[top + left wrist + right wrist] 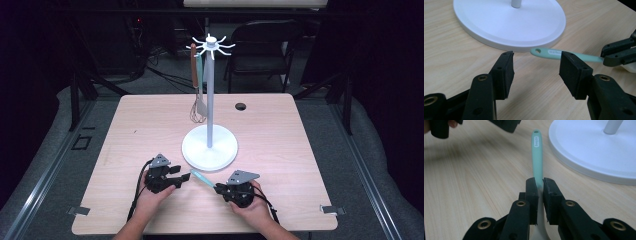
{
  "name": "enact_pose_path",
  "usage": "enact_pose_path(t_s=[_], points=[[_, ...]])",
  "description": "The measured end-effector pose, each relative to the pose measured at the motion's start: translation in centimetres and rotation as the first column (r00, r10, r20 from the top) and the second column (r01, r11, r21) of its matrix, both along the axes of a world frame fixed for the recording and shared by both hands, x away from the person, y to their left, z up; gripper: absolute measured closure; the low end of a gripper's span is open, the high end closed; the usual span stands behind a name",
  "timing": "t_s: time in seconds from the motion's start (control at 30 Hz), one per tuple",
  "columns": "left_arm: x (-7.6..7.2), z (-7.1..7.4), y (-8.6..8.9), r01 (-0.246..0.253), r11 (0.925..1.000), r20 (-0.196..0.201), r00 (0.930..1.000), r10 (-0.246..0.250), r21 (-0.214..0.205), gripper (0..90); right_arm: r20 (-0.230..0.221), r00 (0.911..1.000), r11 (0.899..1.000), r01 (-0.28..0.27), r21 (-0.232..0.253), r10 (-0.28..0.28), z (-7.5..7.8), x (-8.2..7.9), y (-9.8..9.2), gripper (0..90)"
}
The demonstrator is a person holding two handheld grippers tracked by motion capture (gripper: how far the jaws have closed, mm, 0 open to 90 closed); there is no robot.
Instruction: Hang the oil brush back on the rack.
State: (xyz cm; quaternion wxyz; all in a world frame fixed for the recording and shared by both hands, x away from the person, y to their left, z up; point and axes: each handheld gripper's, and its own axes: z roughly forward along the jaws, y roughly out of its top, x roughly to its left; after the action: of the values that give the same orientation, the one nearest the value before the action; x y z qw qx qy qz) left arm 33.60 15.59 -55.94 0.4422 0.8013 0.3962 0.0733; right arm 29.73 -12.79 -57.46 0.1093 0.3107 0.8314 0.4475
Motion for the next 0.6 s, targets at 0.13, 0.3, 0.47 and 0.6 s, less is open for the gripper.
enact_pose_path(t_s=[0.13,0.3,0.47,0.6], points=[[-0.1,-0.1,-0.6,0.025,0.9993,-0.025,0.9994,-0.026,-0.028,44.0,0.019,0.9998,0.999,0.005,0.033,-0.006,0.6,-0.1,-0.1,82.6],[-0.3,0.1,-1.5,0.072,0.9954,-0.033,0.9967,-0.074,-0.063,42.7,0.033,0.9994,0.997,0.003,0.073,-0.005,1.1,-0.2,0.0,82.6],[-0.5,0.3,-2.1,0.102,0.9905,-0.038,0.9936,-0.106,-0.092,43.2,0.032,0.9995,0.996,-0.012,0.090,0.009,1.2,-0.3,0.2,82.5],[-0.7,0.8,-2.4,0.108,0.9861,-0.034,0.9930,-0.113,-0.127,45.7,0.037,0.9990,0.996,-0.026,0.083,0.023,1.1,-0.3,0.5,82.5]])
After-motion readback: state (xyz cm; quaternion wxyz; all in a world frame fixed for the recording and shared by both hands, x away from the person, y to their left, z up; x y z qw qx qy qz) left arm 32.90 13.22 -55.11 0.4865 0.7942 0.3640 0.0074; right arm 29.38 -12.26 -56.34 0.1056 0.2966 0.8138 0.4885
